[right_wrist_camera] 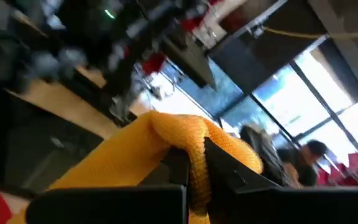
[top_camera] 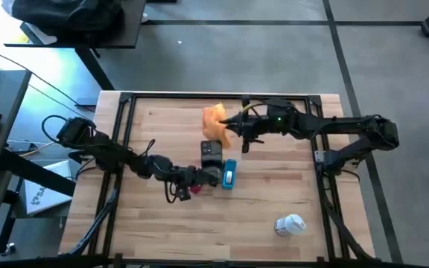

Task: Apply microfiber cloth
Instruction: Wipe the front and back of the black cellphone with the orange microfiber cloth

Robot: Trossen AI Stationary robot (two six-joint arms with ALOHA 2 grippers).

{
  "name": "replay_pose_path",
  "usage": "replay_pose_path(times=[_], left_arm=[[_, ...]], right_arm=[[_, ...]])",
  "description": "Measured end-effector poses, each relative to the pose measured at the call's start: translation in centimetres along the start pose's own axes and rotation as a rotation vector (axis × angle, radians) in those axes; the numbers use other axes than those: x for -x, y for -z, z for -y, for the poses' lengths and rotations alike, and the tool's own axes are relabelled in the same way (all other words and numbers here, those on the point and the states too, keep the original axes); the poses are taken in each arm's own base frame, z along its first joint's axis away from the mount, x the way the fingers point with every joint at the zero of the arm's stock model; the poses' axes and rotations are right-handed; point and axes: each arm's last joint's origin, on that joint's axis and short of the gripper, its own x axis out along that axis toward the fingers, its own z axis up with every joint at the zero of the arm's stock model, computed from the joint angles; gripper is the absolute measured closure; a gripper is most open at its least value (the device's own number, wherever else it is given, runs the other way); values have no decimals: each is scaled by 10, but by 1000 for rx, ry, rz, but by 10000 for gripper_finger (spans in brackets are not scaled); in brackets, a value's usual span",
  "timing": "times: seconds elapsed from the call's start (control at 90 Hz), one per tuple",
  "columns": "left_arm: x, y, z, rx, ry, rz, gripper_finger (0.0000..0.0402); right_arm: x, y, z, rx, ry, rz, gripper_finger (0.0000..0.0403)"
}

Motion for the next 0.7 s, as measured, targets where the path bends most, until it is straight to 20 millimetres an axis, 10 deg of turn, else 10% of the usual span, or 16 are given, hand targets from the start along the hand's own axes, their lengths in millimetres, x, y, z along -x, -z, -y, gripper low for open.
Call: replay_pose_path(times=[0.7], left_arm=[[-11, 13, -3, 110, 37, 77, 394]], right_arm=[[-38, -8, -66, -101, -305, 92, 403]])
